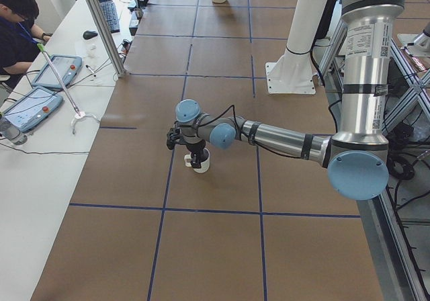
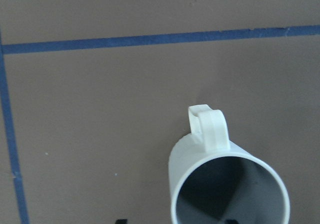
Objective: Left arm hands cup to right arm to dump lemon
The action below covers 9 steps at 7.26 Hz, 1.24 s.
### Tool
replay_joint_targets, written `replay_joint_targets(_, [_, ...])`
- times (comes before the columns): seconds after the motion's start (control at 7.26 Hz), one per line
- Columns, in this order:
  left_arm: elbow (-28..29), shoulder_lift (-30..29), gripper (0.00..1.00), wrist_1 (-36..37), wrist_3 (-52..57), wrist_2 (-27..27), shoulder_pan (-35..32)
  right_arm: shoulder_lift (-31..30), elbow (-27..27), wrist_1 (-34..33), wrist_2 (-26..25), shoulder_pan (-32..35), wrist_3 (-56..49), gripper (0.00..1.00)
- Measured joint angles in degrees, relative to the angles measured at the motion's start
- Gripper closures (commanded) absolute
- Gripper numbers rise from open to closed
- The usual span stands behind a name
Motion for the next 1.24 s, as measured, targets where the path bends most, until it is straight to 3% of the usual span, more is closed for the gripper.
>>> replay_joint_targets(0.55, [-0.52, 2.19, 0.00, 13.95, 22.62, -0.35, -15.23, -5.65, 0.35, -7.37, 2.98, 9.19, -9.98, 0.00])
replay_joint_targets(0.83, [-2.01, 6.32, 0.00, 13.57, 24.38, -1.13, -18.81, -8.28, 0.44, -9.10, 2.81, 11.43, -11.67, 0.00])
replay_joint_targets(1.24, [-3.15, 8.00, 0.00, 13.08, 24.68, -1.41, -19.78, -10.54, 0.85, -8.95, 2.29, 11.83, -11.60, 0.00])
